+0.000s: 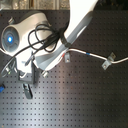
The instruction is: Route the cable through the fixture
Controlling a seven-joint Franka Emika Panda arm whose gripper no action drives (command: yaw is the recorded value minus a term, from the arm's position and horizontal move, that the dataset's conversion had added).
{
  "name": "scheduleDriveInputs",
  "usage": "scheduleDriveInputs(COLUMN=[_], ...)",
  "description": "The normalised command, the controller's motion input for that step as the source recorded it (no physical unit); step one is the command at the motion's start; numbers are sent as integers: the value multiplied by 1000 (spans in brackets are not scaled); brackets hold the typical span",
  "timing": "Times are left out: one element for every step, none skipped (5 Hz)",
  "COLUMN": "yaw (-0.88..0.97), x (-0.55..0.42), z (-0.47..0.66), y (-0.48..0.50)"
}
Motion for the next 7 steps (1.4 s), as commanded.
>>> scheduleDriveInputs(yaw=[0,237,586,854,906,977,986], x=[321,335,247,93,22,-1,-2], z=[-623,-749,-485,67,197,279,324], y=[76,124,141,125,49,1,2])
